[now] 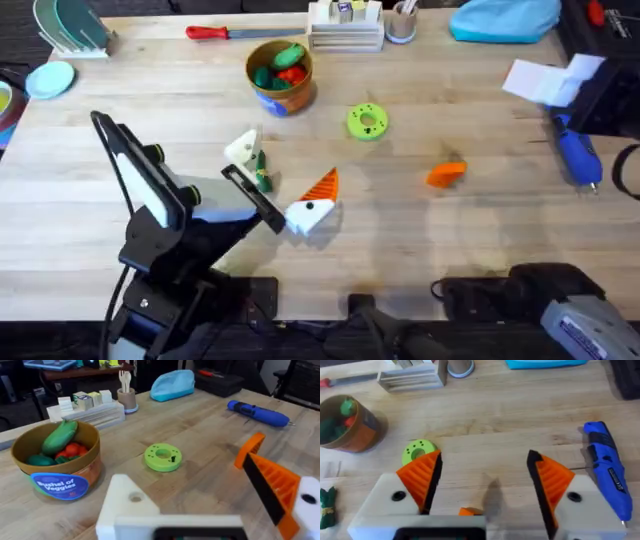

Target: Pick up the gripper from the table and insert it into the empty holder that is missing its gripper. Then pick up a screw, insert it into the mounting hole, and use the screwdriver to tighten it. Finally, clean up the table by picking up the vegetable and placing it into the bucket.

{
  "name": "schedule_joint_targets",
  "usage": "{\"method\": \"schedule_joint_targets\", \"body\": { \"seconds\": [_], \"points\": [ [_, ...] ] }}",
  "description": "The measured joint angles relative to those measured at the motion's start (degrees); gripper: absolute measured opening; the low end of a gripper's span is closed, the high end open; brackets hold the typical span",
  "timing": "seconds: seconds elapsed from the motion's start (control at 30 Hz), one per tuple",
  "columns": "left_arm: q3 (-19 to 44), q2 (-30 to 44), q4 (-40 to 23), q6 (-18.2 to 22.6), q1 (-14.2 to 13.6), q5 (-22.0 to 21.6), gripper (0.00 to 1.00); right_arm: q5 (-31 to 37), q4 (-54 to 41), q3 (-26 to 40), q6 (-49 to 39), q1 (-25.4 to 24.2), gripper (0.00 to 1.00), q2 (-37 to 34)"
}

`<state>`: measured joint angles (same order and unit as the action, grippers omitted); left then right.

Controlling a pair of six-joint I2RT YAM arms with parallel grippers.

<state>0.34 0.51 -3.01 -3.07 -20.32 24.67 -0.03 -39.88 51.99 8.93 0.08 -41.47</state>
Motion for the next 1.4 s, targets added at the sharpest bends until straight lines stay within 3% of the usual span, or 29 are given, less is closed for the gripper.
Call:
{"method": "schedule_joint_targets", "body": {
  "seconds": [0.33, 0.53, 0.67, 0.77, 1.03, 1.4],
  "points": [
    [0.0, 0.0, 0.0, 0.0, 0.0, 0.0, 0.993, -0.2, -0.1, 0.0, 0.5, 0.0, 0.991, 0.0],
    [0.0, 0.0, 0.0, 0.0, 0.0, 1.0, 0.993, -5.3, -1.5, 0.1, 3.4, 0.0, 0.992, -0.4],
    [0.0, 0.0, 0.0, 0.0, 0.0, 2.2, 0.993, -7.9, -7.1, 0.6, -3.5, 1.9, 0.992, -4.4],
    [0.0, 0.0, 0.0, 0.0, 0.0, 2.8, 0.993, -7.4, -12.1, 0.6, -10.0, 6.5, 0.991, -9.7],
    [0.0, 0.0, 0.0, 0.0, 0.0, 3.1, 0.993, 3.9, -15.4, 0.6, -21.3, 20.0, 0.992, -18.5],
    [0.0, 0.0, 0.0, 0.0, 0.0, 3.2, 0.993, 7.4, -15.3, 0.6, -40.1, 22.1, 0.991, -28.5]
  ]
}}
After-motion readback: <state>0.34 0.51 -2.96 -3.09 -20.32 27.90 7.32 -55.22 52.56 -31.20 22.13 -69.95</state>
